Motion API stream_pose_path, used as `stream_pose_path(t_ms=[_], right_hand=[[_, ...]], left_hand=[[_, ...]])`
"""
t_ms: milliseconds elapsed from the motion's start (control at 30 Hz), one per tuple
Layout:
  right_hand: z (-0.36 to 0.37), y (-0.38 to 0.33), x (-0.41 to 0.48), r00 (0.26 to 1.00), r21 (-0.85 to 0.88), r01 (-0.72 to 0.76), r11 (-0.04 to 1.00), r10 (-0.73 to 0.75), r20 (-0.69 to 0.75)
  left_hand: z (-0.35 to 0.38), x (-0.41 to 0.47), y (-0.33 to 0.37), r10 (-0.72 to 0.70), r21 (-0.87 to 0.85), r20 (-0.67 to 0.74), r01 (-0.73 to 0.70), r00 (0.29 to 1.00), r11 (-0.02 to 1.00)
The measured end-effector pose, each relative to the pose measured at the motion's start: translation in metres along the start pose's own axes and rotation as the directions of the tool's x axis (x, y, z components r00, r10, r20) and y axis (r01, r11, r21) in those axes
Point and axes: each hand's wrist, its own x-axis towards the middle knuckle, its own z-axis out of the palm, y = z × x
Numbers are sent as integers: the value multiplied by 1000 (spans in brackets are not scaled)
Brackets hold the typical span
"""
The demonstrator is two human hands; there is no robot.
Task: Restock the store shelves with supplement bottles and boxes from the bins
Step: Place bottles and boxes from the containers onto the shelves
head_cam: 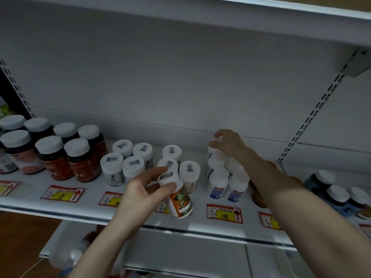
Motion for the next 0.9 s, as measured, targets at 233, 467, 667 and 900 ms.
stream_pose_path(t_ms=[233, 467, 667, 900], right_hand=[[7, 8, 1, 998, -53, -33, 998, 35, 43], [1, 18, -1, 999, -57, 14, 998, -12, 45], [-10, 14, -10, 990, -68, 51, 996, -60, -126], [-31, -34, -88, 962, 398, 241, 885, -164, -218]], left_hand=[[-1, 1, -2, -14, -25, 4, 14, 1000, 1000], [4, 7, 3, -87, -219, 70, 101, 994, 971], [9, 14, 7, -111, -320, 118, 143, 987, 937], [20, 29, 17, -49, -427, 220, 141, 974, 893]])
